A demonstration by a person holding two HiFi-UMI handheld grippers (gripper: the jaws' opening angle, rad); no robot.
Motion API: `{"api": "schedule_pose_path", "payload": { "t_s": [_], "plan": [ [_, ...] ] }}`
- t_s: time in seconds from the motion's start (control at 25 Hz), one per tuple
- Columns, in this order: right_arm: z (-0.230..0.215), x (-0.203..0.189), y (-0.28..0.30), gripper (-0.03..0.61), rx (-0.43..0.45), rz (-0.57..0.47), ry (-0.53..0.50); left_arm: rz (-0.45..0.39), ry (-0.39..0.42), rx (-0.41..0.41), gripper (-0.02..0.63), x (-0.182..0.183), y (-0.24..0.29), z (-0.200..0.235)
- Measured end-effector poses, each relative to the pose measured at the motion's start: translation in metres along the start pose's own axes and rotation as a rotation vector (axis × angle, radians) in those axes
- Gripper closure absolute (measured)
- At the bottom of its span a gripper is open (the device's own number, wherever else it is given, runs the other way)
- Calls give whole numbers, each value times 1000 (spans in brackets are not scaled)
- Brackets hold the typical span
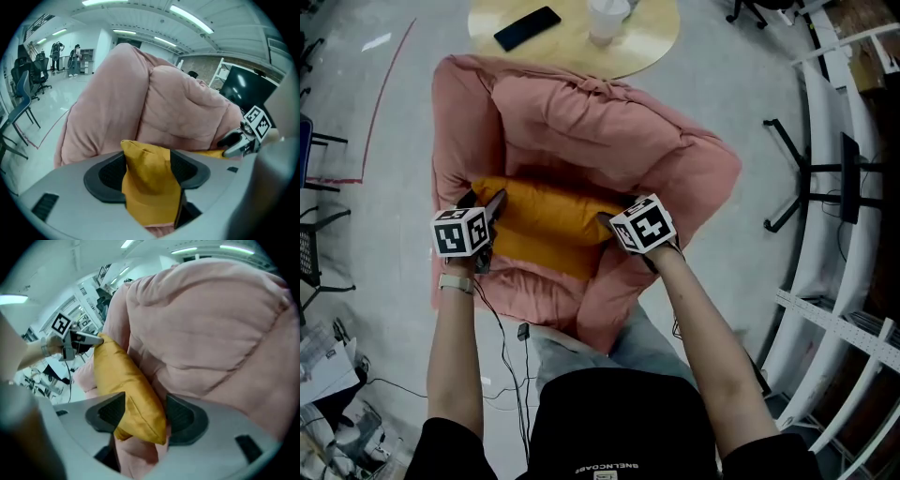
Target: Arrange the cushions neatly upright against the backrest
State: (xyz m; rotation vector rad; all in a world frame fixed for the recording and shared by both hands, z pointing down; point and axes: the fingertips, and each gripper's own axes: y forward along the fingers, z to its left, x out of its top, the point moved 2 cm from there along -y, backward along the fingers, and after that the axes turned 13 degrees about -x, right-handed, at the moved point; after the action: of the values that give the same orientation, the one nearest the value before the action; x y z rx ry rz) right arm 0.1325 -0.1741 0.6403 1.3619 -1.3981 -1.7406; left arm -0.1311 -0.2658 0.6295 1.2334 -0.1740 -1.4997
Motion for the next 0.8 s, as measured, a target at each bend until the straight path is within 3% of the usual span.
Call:
{"api": "schedule_pose_path", "payload": {
  "t_s": [0.24,0.48,0.64,0.8],
  "plan": [
    [-9,-9,-37,291,-21,-145,288,-17,88,-36,304,-5,-27,-7],
    [26,-57,-23,268,0,-73,371,77,116,-81,299,-42,-11,-2],
    [26,-66,2,244,-40,-52,447,25,46,-103,298,-48,6,6],
    [16,-53,19,247,-26,-86,509,-37,-23,-141,309,-39,16,11]
  ]
}}
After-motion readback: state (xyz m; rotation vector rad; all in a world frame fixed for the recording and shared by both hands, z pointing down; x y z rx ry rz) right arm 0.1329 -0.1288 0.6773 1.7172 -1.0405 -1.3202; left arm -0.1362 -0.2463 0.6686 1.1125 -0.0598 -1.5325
